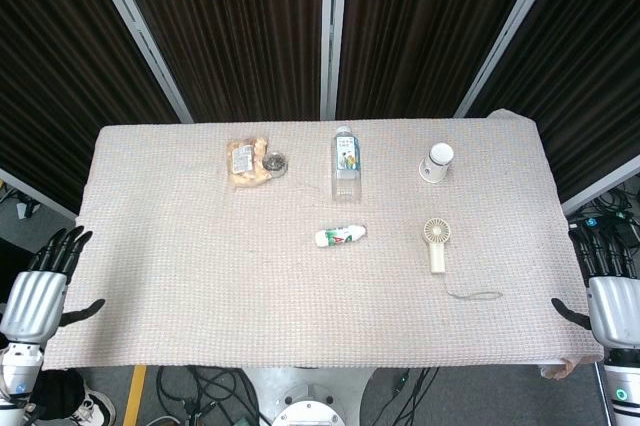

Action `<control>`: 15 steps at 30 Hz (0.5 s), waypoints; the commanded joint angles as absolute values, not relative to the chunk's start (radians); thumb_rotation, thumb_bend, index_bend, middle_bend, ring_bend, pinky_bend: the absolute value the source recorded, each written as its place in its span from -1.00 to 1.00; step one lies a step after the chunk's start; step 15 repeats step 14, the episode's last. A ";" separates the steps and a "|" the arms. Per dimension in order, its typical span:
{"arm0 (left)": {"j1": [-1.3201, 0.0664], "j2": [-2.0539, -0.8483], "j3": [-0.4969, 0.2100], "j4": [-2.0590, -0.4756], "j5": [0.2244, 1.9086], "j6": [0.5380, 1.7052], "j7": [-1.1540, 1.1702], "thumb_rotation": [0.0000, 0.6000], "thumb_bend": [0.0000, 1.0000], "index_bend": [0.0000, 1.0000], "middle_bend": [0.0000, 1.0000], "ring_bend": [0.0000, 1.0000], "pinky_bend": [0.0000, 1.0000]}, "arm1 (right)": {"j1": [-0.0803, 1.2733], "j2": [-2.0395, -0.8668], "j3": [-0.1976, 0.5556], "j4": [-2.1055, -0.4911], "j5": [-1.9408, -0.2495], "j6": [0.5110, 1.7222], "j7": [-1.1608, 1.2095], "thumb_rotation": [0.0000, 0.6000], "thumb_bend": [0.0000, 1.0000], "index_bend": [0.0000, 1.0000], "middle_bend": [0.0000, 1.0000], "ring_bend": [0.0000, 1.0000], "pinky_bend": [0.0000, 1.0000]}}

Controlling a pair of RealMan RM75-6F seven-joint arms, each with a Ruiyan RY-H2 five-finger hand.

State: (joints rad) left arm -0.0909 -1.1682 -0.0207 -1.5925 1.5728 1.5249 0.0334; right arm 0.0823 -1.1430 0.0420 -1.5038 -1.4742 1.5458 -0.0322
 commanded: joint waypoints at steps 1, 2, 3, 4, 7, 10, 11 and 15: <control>-0.090 -1.168 -0.021 -1.592 1.572 1.526 0.033 1.00 -0.90 -0.88 -0.92 -1.00 -0.63 | 0.080 -1.141 0.044 -1.507 -1.472 1.540 -0.039 1.00 -1.00 -1.00 -1.00 -1.00 -1.00; -0.090 -1.169 -0.021 -1.591 1.571 1.526 0.033 1.00 -0.90 -0.88 -0.92 -1.00 -0.63 | 0.080 -1.141 0.045 -1.508 -1.471 1.539 -0.042 1.00 -1.00 -1.00 -1.00 -1.00 -1.00; -0.089 -1.169 -0.020 -1.591 1.570 1.525 0.032 1.00 -0.90 -0.88 -0.92 -1.00 -0.63 | 0.079 -1.140 0.046 -1.509 -1.471 1.539 -0.044 1.00 -1.00 -1.00 -1.00 -1.00 -1.00; -0.089 -1.169 -0.020 -1.591 1.569 1.524 0.032 1.00 -0.90 -0.87 -0.92 -1.00 -0.63 | 0.077 -1.139 0.048 -1.512 -1.470 1.538 -0.045 1.00 -1.00 -1.00 -1.00 -1.00 -1.00; -0.091 -1.167 -0.022 -1.595 1.567 1.522 0.031 1.00 -0.90 -0.87 -0.92 -1.00 -0.63 | 0.073 -1.135 0.053 -1.523 -1.465 1.540 -0.050 1.00 -1.00 -1.00 -1.00 -1.00 -1.00; -0.093 -1.164 -0.028 -1.599 1.568 1.526 0.029 1.00 -0.90 -0.88 -0.92 -1.00 -0.63 | 0.070 -1.131 0.057 -1.536 -1.457 1.536 -0.057 1.00 -1.00 -1.00 -1.00 -1.00 -1.00; -0.094 -1.164 -0.028 -1.599 1.568 1.527 0.029 1.00 -0.90 -0.87 -0.92 -1.00 -0.63 | 0.070 -1.129 0.058 -1.539 -1.453 1.531 -0.063 1.00 -1.00 -1.00 -1.00 -1.00 -1.00; -0.092 -1.166 -0.026 -1.597 1.567 1.526 0.029 1.00 -0.90 -0.87 -0.92 -1.00 -0.63 | 0.068 -1.129 0.061 -1.544 -1.444 1.524 -0.068 1.00 -1.00 -1.00 -1.00 -1.00 -1.00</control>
